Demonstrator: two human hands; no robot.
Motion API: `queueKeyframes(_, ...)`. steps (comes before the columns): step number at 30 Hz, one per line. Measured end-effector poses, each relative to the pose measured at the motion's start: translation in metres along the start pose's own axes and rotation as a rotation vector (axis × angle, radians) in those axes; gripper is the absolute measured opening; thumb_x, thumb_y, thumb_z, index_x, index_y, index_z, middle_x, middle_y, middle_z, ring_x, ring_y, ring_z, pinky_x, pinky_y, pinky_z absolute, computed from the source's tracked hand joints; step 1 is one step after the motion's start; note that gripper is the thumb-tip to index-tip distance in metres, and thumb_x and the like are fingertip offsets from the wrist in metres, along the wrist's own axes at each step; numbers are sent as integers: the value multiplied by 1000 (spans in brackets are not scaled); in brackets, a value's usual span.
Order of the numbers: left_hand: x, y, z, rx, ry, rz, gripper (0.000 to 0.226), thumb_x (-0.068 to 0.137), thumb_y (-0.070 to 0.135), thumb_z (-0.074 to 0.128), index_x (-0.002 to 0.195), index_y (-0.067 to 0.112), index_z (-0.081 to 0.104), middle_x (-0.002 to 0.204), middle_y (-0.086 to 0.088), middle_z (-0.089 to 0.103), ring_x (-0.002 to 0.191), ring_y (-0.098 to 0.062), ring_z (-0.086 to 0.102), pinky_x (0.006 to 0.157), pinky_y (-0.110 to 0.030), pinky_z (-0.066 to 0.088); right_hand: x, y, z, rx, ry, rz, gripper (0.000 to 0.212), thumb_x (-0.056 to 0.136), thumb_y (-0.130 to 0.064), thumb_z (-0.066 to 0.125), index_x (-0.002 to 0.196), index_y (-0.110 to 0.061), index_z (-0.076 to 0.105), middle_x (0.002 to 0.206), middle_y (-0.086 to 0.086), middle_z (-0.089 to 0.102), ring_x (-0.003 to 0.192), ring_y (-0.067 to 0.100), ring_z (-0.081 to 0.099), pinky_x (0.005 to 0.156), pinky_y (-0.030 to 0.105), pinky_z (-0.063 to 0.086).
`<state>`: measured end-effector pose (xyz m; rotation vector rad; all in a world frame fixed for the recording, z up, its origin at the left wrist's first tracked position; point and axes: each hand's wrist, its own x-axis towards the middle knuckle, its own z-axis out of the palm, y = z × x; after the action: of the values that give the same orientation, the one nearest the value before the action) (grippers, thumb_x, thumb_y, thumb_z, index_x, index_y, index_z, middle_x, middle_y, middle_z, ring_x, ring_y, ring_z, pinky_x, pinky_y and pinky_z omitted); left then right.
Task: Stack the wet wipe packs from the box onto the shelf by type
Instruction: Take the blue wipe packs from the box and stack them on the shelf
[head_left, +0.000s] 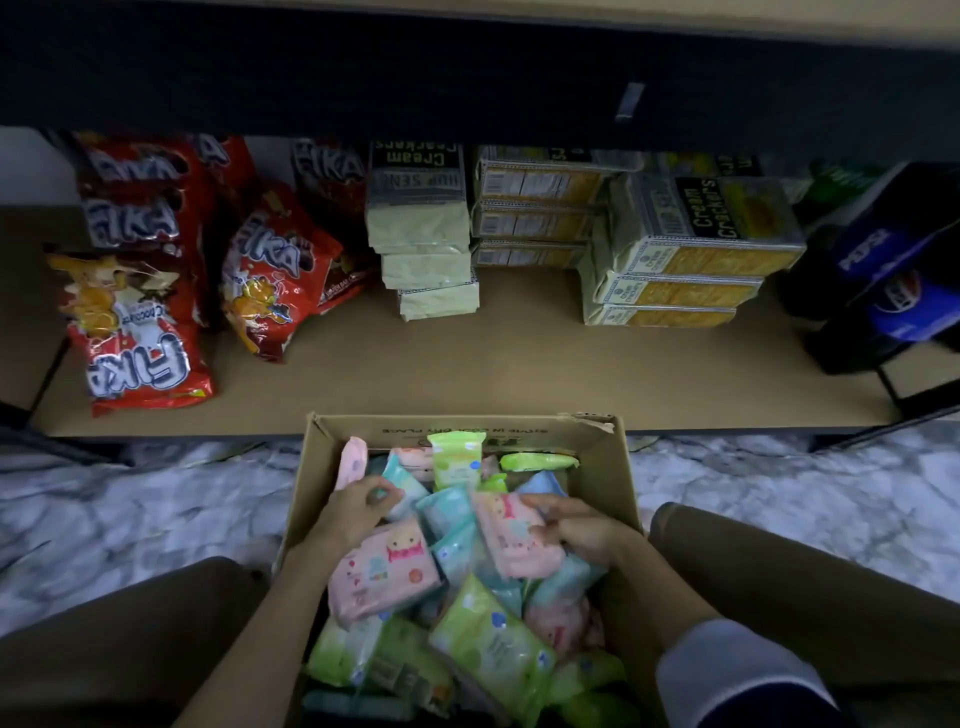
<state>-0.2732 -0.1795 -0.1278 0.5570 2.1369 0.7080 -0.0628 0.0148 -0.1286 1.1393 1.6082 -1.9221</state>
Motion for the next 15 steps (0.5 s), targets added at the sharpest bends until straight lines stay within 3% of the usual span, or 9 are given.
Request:
queueKeyframes(2, -1, 6, 13, -33, 174, 65, 16, 90, 24, 59, 98, 11, 63, 100, -11, 66, 94, -24, 60, 80, -25, 41, -6, -3, 5, -202, -140, 84, 54, 90, 7, 52, 138, -14, 39, 105, -1, 57, 86, 8, 52, 62, 12, 46)
queueKeyframes(4, -1, 18, 25, -73, 260, 190, 23, 88, 19, 62, 107, 7, 62, 103, -11, 65, 93, -23, 59, 80, -25, 42, -3, -4, 8, -348, -164, 123, 57, 89, 2, 57, 140, -16, 39, 91, -2, 54, 77, 8, 51, 58, 15, 44)
queueKeyframes(6, 0, 36, 38, -157, 262, 260, 36, 82, 17, 68, 115, 8, 56, 110, -3, 58, 100, -16, 53, 84, -20, 37, 2, -3, 11, -291, -121, 112, 50, 91, 2, 52, 139, -7, 39, 113, 12, 57, 87, 17, 54, 66, 17, 44)
queueKeyframes(8, 3, 49, 48, -280, 234, 222, 52, 77, 14, 73, 122, 7, 48, 113, 2, 51, 106, -10, 46, 83, -11, 34, 9, -2, 8, -357, 140, 23, 46, 93, -1, 49, 138, 1, 38, 135, 24, 46, 112, 32, 52, 80, 14, 40)
queueKeyframes(10, 8, 55, 57, -362, 210, 185, 60, 74, 8, 75, 124, 4, 43, 111, 1, 50, 103, -11, 47, 73, -4, 36, 17, 6, 1, -469, 385, -25, 59, 91, -11, 57, 144, -9, 30, 143, 23, 34, 132, 35, 35, 97, 16, 32)
queueKeyframes(13, 18, 49, 66, -341, 190, 215, 50, 74, 3, 73, 117, 12, 48, 95, -3, 54, 86, -11, 53, 77, -18, 43, 29, 19, 0, -395, 431, -30, 67, 90, -10, 57, 148, -16, 23, 150, 15, 27, 139, 31, 28, 110, 28, 24)
queueKeyframes(15, 22, 43, 71, -293, 139, 257, 47, 75, 3, 72, 112, 22, 51, 102, -7, 55, 92, -15, 56, 86, -31, 48, 35, 22, 0, -342, 418, -31, 67, 91, -4, 55, 148, -13, 21, 150, 14, 31, 138, 29, 31, 107, 25, 26)
